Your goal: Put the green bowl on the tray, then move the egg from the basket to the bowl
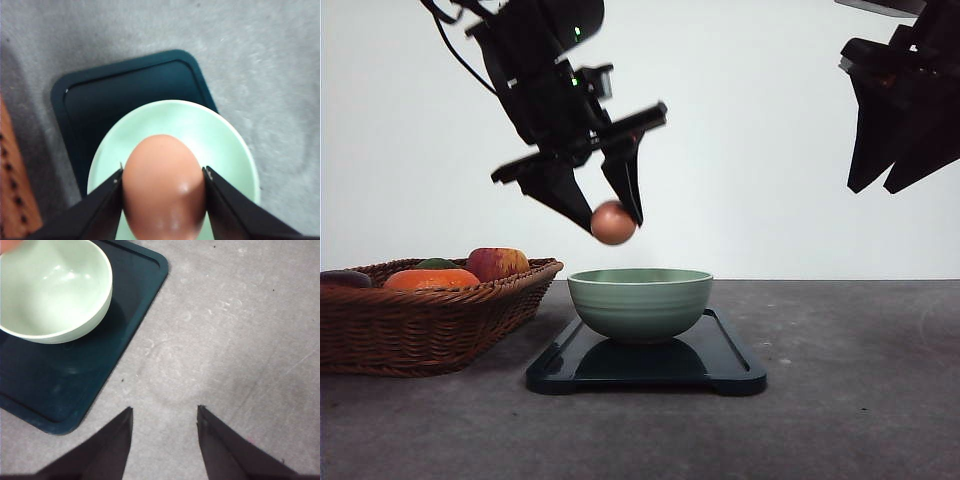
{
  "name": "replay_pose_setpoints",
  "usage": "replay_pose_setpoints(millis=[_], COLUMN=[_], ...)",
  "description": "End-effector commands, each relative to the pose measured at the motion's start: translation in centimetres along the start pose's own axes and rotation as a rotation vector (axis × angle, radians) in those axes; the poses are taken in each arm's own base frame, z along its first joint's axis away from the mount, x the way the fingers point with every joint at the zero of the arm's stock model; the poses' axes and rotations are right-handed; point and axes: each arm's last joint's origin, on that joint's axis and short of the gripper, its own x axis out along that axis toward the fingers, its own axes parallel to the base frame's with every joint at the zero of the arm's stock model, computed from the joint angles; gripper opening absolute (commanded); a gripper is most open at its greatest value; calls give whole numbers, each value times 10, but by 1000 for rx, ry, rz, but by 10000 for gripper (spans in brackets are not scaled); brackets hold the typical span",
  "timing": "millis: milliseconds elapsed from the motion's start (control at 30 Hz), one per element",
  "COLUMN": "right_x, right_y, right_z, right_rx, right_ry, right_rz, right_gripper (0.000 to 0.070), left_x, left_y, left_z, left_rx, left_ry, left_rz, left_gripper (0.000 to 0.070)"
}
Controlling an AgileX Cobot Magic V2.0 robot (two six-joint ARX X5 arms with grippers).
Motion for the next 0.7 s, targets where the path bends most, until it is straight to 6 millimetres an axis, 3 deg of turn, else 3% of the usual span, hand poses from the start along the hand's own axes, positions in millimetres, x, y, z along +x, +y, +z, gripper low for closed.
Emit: replay_pose_setpoints(millis=[0, 300, 667], right_x=[2, 2, 2], right_y=[1, 1, 1], right_z=[2, 2, 2], right_rx=[-1, -7, -9], right_ry=[-4, -5, -6], right_rz=[4, 3, 3], right_gripper=[252, 252, 252], left_x=[9, 39, 62], left_y=[-5, -5, -17], left_z=[3, -9, -20], left_rx=[12, 22, 73], left_ry=[2, 69, 108], left_rz=[-9, 0, -13], left_gripper=[269, 269, 269])
